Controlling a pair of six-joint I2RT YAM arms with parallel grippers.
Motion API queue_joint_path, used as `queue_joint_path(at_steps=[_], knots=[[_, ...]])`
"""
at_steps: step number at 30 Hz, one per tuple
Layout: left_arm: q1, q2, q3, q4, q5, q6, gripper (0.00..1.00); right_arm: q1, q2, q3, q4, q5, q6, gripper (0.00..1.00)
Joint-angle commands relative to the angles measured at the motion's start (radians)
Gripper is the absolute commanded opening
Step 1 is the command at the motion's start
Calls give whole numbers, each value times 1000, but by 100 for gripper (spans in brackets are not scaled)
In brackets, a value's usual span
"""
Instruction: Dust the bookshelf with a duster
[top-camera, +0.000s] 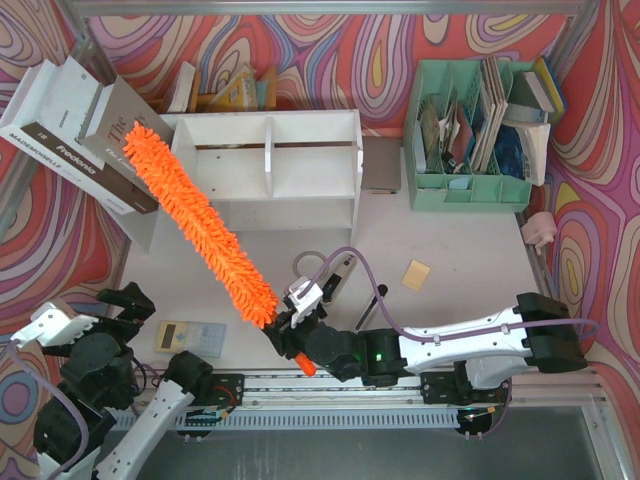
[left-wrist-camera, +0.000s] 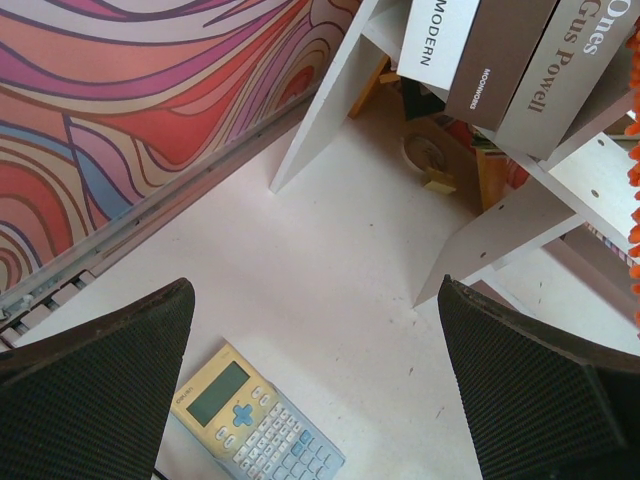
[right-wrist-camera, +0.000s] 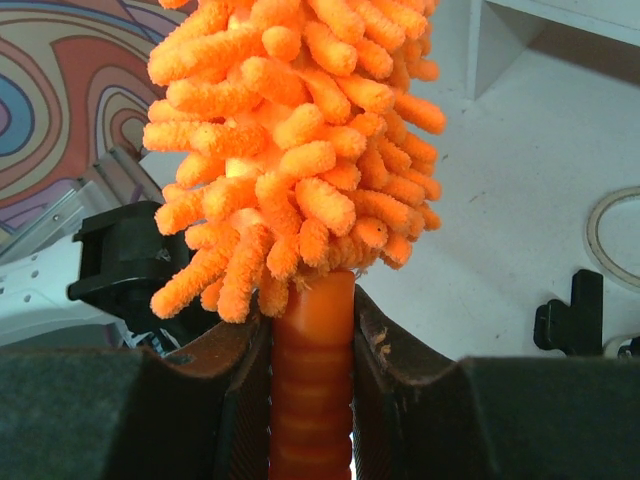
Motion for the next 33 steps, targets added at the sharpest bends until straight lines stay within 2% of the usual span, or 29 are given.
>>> queue_joint_path(at_steps=[1, 14, 26, 33], knots=[[3, 22, -10, 11, 11, 24, 98, -1, -14, 5, 18, 43, 34, 0], [3, 5, -13, 14, 9, 23, 98, 5, -16, 51, 101, -15, -74, 0], [3, -18, -12, 6, 10, 11, 98, 3, 20, 26, -31, -12, 26, 0], [3, -15, -14, 9, 5, 13, 98, 3, -24, 43, 61, 35, -90, 0]])
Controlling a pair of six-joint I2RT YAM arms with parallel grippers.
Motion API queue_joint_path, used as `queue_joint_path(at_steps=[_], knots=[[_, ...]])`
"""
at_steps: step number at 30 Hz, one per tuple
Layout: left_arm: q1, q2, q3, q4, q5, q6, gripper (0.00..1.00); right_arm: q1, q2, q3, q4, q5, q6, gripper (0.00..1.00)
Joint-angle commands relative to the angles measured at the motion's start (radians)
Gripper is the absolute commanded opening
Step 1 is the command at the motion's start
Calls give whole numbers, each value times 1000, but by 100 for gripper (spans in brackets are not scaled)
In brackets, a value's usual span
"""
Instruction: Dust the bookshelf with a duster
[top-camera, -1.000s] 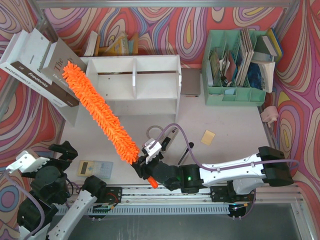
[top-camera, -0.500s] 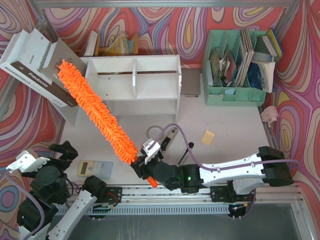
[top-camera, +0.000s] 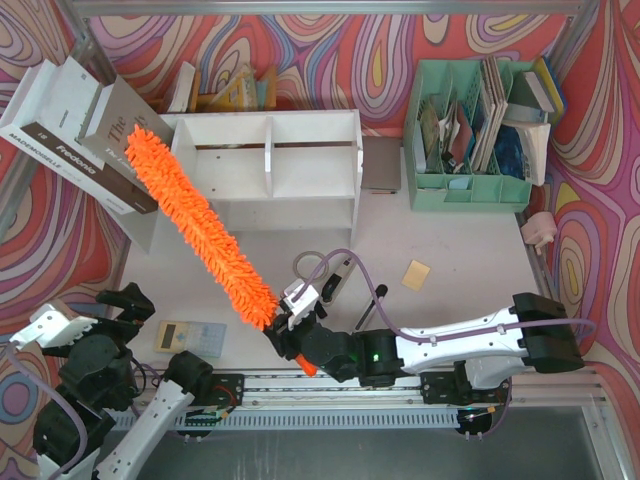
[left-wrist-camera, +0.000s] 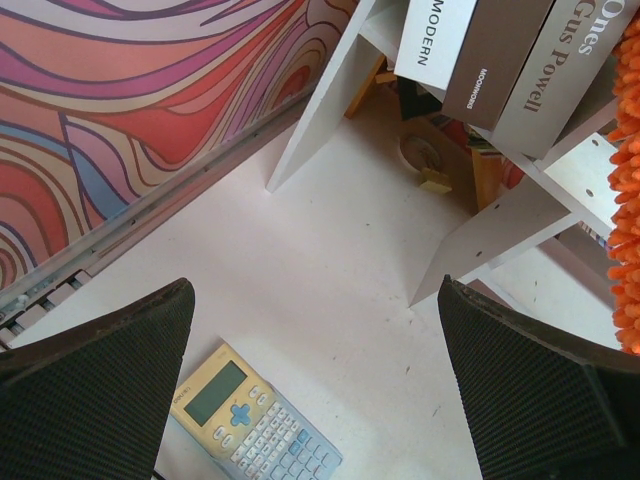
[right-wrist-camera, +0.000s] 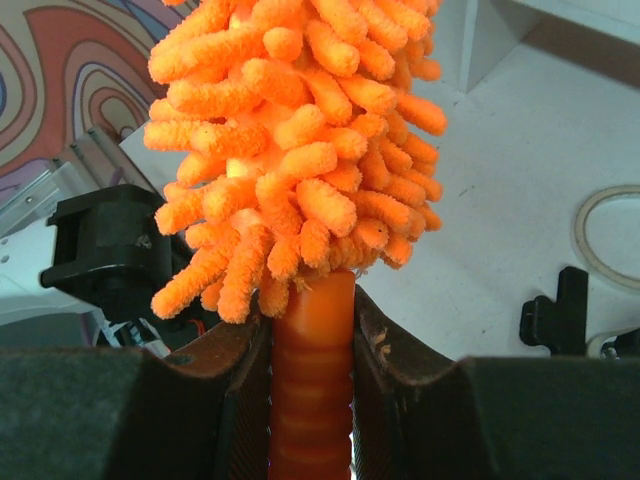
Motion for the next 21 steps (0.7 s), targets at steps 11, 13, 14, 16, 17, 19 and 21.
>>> queue_joint_path(at_steps=[11, 13, 14, 16, 17, 19, 21], knots=[[3, -15, -13, 8, 6, 13, 98, -33, 19, 96, 80, -50, -9, 0], [3, -18, -14, 7, 8, 12, 98, -57, 37, 105, 50, -72, 28, 0], [3, -20, -14, 7, 8, 12, 98, -66, 44, 106, 46, -79, 32, 0], [3, -24, -14, 7, 11, 12, 98, -87, 50, 110, 39, -81, 36, 0], [3, -23, -14, 7, 11, 12, 98, -94, 52, 115, 33, -83, 36, 0], [2, -22, -13, 8, 11, 13, 98, -105, 53, 129, 17, -76, 37, 0], [3, -20, -14, 8, 11, 13, 98, -106, 39, 127, 43, -76, 9, 0]])
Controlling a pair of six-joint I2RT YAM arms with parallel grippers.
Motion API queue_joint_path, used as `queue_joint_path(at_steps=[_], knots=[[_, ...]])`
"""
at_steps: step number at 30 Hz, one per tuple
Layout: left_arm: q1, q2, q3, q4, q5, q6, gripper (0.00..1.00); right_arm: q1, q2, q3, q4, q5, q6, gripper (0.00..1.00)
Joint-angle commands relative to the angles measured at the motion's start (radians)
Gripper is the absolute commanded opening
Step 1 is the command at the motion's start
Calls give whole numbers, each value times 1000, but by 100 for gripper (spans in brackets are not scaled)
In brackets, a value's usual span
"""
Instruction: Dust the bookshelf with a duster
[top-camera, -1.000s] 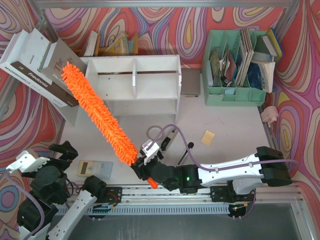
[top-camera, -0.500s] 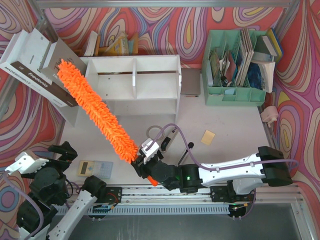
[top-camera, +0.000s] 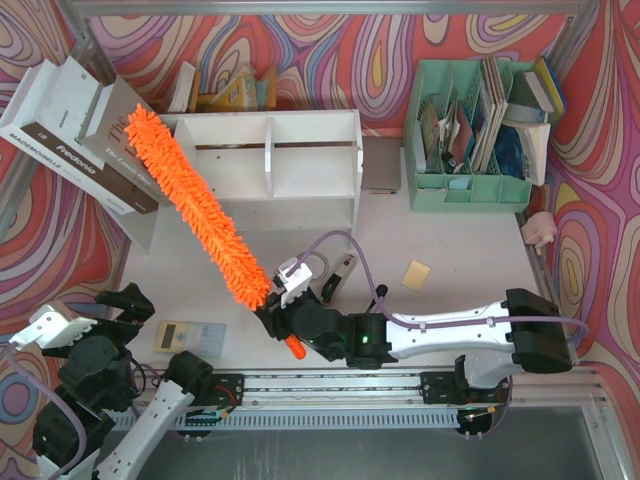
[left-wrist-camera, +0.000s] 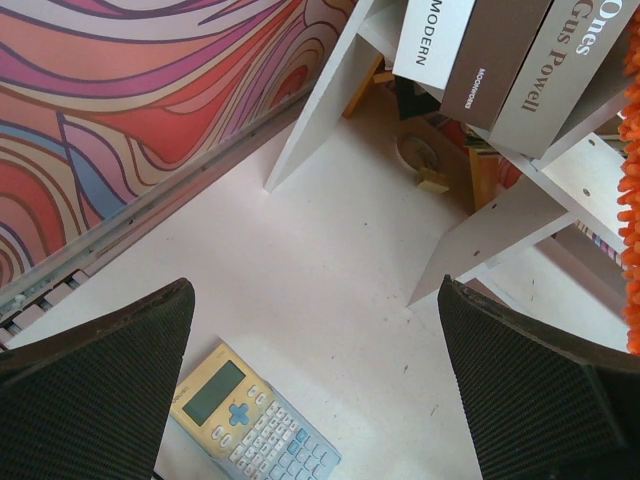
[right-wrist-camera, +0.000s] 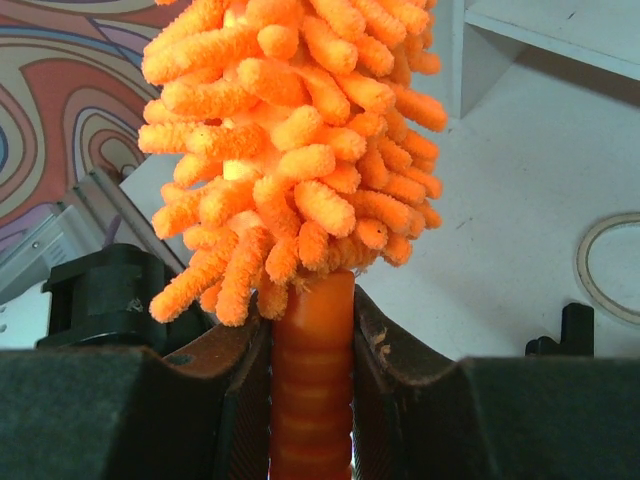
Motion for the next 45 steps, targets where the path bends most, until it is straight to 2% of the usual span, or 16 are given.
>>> queue_joint_path(at_steps=[1, 7, 15, 19, 26, 31, 45], knots=[[3, -14, -14, 8, 8, 13, 98, -6, -24, 50, 44, -6, -13, 0], [3, -14, -14, 8, 9, 15, 98, -5, -28, 127, -22, 27, -68, 0], [3, -11, -14, 8, 8, 15, 98, -5, 12, 335, -324, 276, -158, 0], [3, -3, -14, 8, 7, 15, 98, -5, 9, 380, -415, 354, -225, 0], [3, -3, -12, 1, 0, 6, 98, -5, -22, 406, -484, 358, -341, 0], [3, -12, -14, 2, -1, 4, 98, -5, -1, 435, -550, 318, -354, 0], [3, -12, -14, 4, 1, 6, 98, -13, 82, 494, -580, 300, -393, 0]])
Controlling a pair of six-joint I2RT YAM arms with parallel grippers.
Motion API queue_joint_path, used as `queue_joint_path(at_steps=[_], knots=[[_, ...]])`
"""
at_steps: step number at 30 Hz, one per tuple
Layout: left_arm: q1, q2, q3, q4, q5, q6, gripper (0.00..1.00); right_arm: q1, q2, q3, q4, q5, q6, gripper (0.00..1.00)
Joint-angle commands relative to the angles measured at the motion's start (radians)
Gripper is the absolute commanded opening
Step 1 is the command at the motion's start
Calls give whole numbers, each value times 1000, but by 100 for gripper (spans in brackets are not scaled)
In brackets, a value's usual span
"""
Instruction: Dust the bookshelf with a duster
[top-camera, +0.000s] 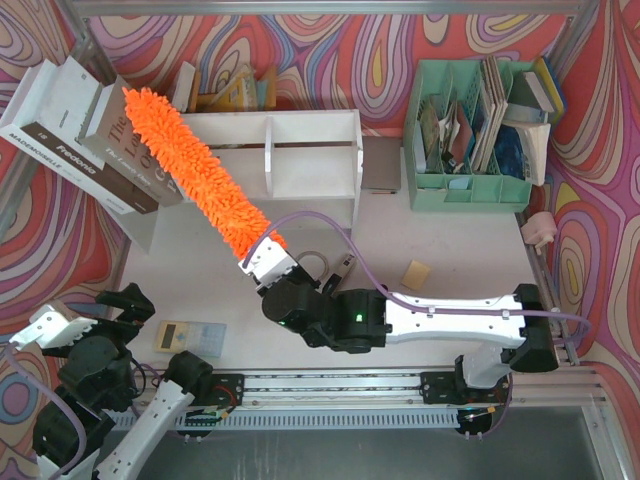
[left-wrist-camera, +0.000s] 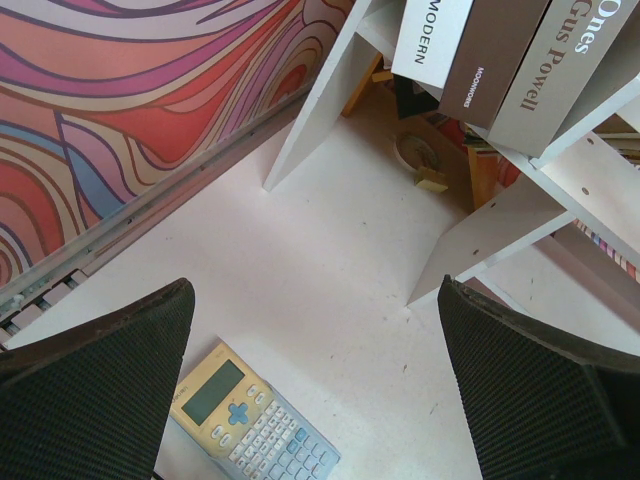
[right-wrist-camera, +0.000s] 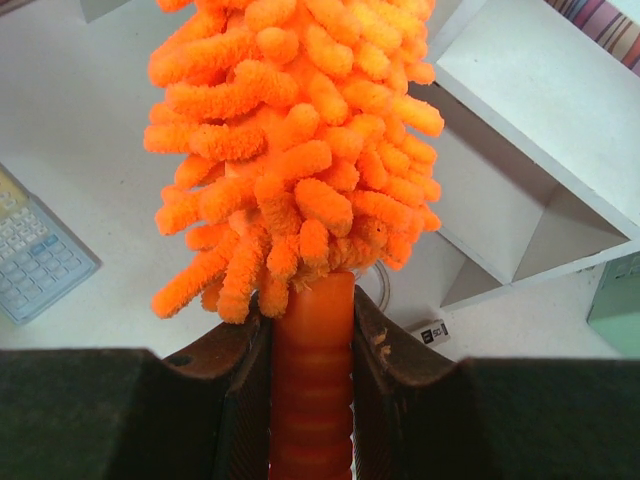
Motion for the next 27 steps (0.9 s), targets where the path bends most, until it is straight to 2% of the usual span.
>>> queue_joint_path(at_steps=[1, 11, 27], knots=[[3, -12, -13, 4, -4, 6, 98, -11, 27, 49, 3, 6, -18, 0], [3, -7, -14, 7, -4, 9, 98, -89, 44, 35, -37, -47, 51, 0], [2, -6, -13, 6, -3, 11, 98, -100, -62, -7, 116, -176, -36, 0]])
